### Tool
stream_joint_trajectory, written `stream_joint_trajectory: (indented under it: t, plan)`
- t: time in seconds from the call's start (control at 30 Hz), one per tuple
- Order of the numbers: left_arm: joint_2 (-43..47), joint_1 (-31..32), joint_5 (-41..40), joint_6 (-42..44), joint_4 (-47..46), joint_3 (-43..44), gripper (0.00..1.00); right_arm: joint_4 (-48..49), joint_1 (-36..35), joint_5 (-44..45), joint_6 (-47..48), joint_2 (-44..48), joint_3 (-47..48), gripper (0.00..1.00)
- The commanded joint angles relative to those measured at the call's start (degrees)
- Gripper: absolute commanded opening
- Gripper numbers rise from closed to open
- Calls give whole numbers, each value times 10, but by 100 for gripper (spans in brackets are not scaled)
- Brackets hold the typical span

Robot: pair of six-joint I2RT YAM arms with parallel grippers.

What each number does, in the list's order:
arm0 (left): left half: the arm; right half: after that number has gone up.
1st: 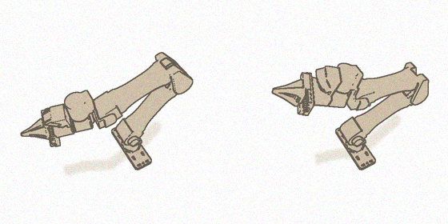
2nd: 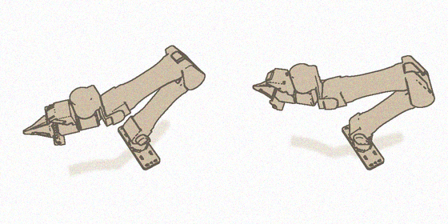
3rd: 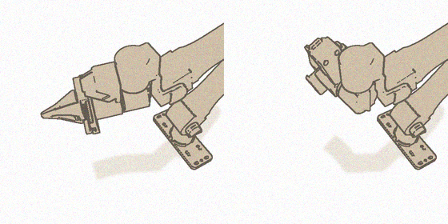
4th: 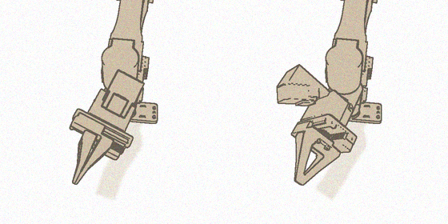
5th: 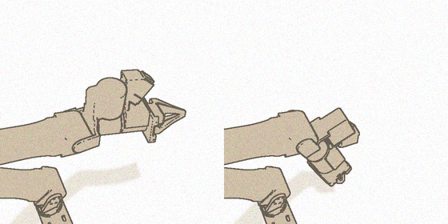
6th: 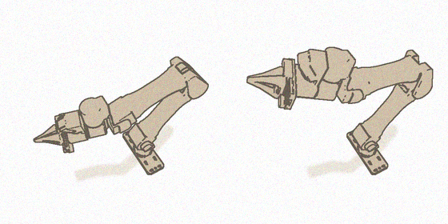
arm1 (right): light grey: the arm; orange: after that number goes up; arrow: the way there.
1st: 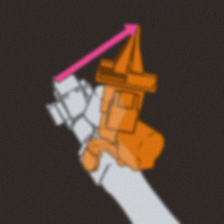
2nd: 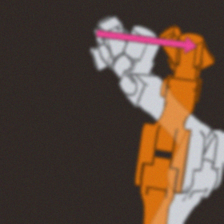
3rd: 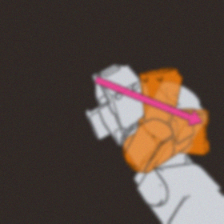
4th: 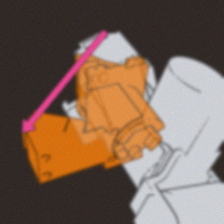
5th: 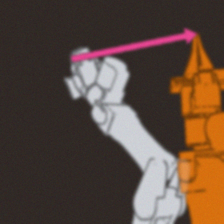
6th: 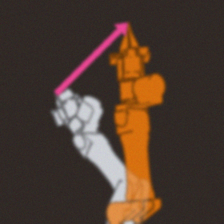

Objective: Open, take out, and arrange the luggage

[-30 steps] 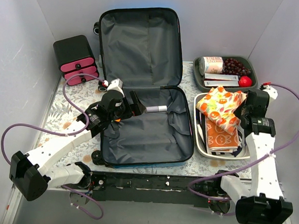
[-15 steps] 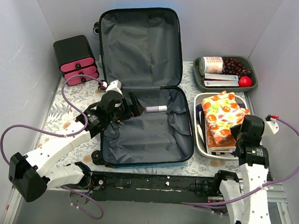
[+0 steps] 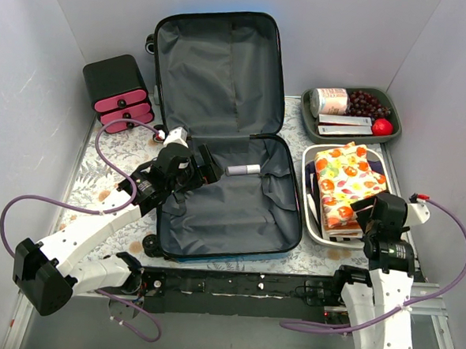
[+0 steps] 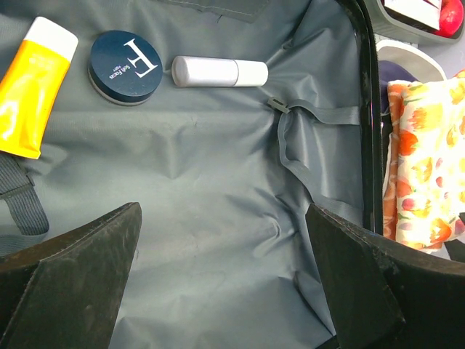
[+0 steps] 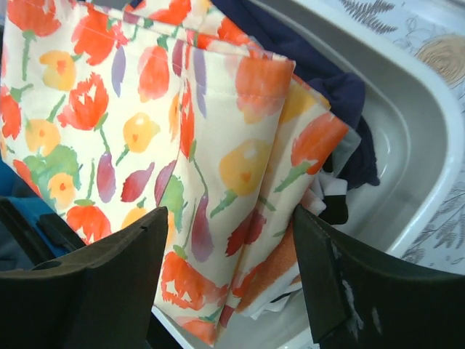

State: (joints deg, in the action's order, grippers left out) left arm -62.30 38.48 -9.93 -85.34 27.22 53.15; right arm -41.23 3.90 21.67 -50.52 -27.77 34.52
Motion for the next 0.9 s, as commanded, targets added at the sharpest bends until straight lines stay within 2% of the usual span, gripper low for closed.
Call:
stream_joint_trajectory:
  t: [0.0, 0.1, 0.13, 0.17, 0.2, 0.23, 0.33, 0.4, 0.5, 0.67, 0.77, 0.87]
  plan:
    - [15, -1, -17, 1, 7, 3, 98, -17, 2, 68, 60, 3, 87, 78]
    - [10, -1, -17, 3, 8, 5, 98, -22, 2, 82, 112, 1, 152, 85]
    - [9, -1, -17, 3, 9, 6, 98, -14, 2, 56, 138, -8, 166, 89]
    - [7, -2, -17, 3, 9, 6, 98, 4, 2, 22, 229, -17, 182, 91]
    - [6, -2, -18, 3, 8, 6, 98, 19, 2, -18, 260, -29, 214, 92]
    - [4, -1, -18, 5, 11, 6, 98, 19, 2, -116, 289, -65, 234, 93]
    - [-4, -1, -26, 4, 24, 11, 98, -8, 2, -304, 358, -163, 288, 94]
    - [-5, -1, -28, 1, 29, 10, 98, -3, 2, -343, 357, -206, 284, 94]
    - [4, -1, -31, -6, 34, 4, 98, 41, 2, -338, 344, -256, 253, 94]
    - [14, -1, -41, -16, 54, -2, 98, 99, 2, -248, 318, -320, 172, 96]
    - [16, -1, -41, -24, 56, -6, 98, 87, 1, -157, 269, -366, 133, 98]
    - [17, -1, -40, -27, 59, -8, 98, 133, 2, -91, 240, -374, 72, 98]
